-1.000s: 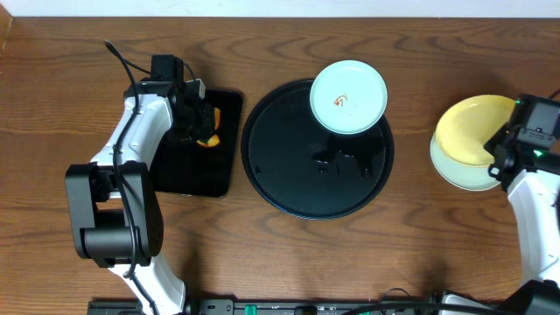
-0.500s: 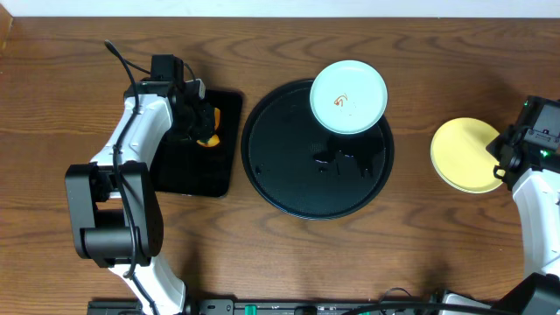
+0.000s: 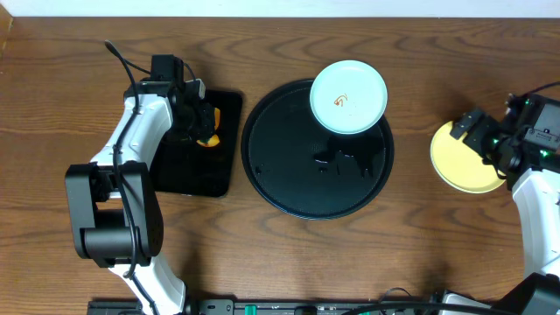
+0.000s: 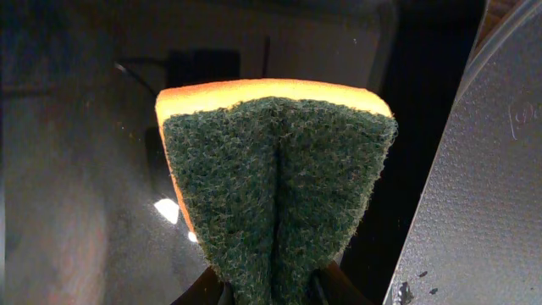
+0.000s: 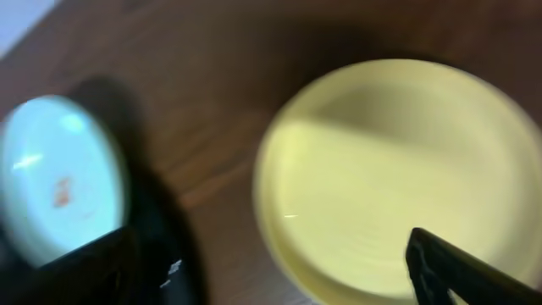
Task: Clean dirty plates on tray and stack at the side
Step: 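Grip the remaining blue plate with the right gripper and pull it to tray center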
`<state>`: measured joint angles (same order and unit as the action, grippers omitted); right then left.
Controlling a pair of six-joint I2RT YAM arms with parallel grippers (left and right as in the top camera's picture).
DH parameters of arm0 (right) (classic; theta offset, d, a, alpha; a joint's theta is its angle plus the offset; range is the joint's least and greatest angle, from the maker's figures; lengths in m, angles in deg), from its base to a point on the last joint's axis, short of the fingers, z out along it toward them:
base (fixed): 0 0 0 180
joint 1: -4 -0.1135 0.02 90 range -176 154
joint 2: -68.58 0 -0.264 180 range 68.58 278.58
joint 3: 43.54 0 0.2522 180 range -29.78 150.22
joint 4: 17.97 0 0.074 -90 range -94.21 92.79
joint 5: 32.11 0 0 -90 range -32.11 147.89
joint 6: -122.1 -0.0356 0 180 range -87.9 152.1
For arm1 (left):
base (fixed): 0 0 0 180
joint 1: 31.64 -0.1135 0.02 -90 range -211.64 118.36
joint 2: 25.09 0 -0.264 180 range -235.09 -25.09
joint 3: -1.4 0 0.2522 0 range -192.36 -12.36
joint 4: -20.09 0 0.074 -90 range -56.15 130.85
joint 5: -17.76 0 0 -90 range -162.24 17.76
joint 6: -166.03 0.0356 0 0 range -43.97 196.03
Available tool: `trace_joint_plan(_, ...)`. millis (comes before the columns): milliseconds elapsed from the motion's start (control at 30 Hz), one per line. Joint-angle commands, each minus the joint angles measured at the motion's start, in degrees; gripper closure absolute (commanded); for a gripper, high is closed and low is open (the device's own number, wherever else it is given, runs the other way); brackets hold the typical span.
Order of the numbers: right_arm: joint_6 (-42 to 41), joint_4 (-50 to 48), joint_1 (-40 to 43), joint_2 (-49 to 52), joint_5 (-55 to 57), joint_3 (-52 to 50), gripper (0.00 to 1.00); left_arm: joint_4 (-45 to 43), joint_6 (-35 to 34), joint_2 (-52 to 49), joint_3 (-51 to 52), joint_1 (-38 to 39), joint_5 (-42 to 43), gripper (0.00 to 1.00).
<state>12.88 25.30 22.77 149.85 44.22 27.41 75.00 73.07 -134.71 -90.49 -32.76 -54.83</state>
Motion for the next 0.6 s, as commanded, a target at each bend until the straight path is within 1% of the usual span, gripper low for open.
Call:
trace_joint_plan(0, 5.4, 1.2, -3.0, 0.5, -7.4, 1.4, 0.09, 0.2, 0.6, -0.2, 0.8, -0.2, -0.5, 0.78)
trace_joint_plan(100, 8.3, 6.0, -8.2, 0.6, -0.8, 5.5, 0.09, 0.2, 0.6, -0.2, 0.8, -0.2, -0.5, 0.78)
trace_joint_plan(200, 10.4, 9.9, -13.4, 2.3, 3.5, 11.1, 0.09, 0.1, 0.6, -0.2, 0.8, -0.2, -0.5, 0.78)
trace_joint_plan(333, 10.9, 12.7, -18.5, 6.7, 4.2, 17.2, 0.09, 0.1, 0.6, -0.2, 0.8, -0.2, -0.5, 0.78)
trace_joint_plan(433, 8.0, 12.3, -21.6, 10.4, 4.2, 18.8, 0.11, 0.1, 0.6, -0.2, 0.8, -0.2, -0.5, 0.78)
trace_joint_plan(567, 2.6, 11.1, -25.1, 15.1, 4.7, 18.8, 0.16, 0.1, 0.6, -0.2, 0.8, -0.2, -0.5, 0.78)
